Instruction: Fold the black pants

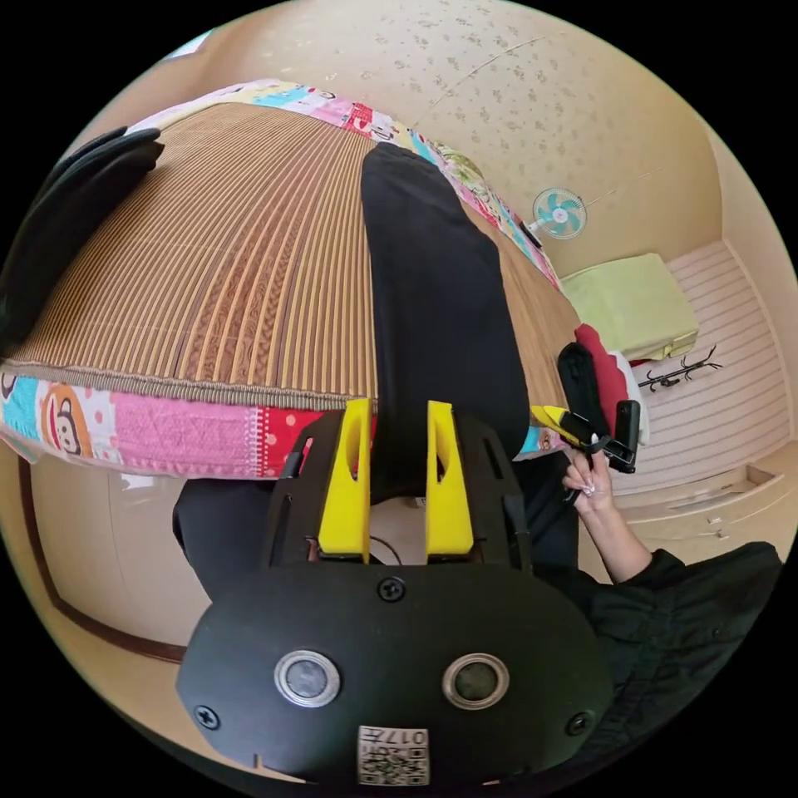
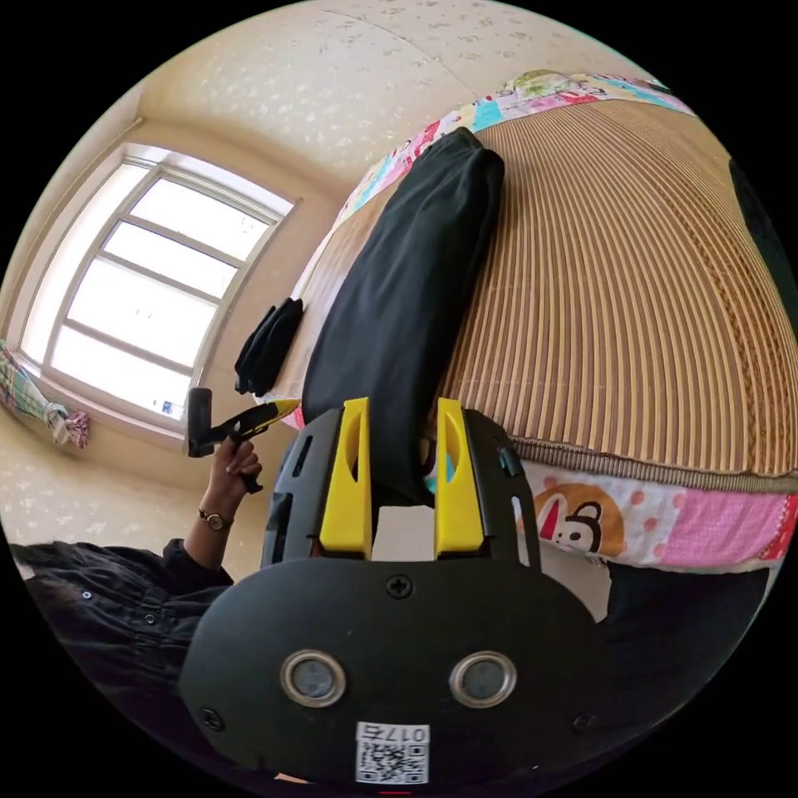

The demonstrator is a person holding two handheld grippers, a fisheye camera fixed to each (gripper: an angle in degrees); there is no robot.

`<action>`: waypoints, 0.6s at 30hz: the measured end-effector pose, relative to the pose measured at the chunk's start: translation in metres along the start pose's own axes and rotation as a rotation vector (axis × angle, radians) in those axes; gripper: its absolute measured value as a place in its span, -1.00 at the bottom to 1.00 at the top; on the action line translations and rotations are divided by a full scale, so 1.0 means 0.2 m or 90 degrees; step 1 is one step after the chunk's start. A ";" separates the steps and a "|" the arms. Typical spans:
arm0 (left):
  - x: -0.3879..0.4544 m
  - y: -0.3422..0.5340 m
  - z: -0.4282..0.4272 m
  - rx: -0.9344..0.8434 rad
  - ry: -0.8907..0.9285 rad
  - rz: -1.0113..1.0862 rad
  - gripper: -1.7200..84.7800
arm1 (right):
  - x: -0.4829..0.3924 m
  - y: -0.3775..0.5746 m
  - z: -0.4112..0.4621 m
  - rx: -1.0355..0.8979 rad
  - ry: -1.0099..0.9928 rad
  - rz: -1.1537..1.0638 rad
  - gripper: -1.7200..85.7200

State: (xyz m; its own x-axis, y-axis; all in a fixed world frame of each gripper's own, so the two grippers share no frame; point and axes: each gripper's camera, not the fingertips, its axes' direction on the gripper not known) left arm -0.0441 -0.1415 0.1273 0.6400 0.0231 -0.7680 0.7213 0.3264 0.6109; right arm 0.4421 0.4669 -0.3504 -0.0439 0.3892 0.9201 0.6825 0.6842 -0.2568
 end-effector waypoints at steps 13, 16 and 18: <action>0.31 0.51 0.09 -0.086 0.023 0.037 -0.84 | 0.01 0.30 -0.29 -0.151 0.018 -0.039 -0.84; 0.23 0.41 -0.10 0.017 0.129 0.006 -0.73 | 0.09 0.18 -0.47 -0.058 -0.069 0.001 -0.75; 0.16 0.21 -0.12 0.035 0.173 0.005 -0.68 | 0.12 0.06 -0.50 -0.024 -0.096 0.007 -0.72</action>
State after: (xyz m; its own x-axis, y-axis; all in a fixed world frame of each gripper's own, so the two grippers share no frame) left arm 0.0000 -0.1043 0.1243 0.5569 0.2809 -0.7816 0.7342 0.2735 0.6214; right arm 0.5225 0.4228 -0.3024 -0.1433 0.4866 0.8618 0.7103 0.6569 -0.2529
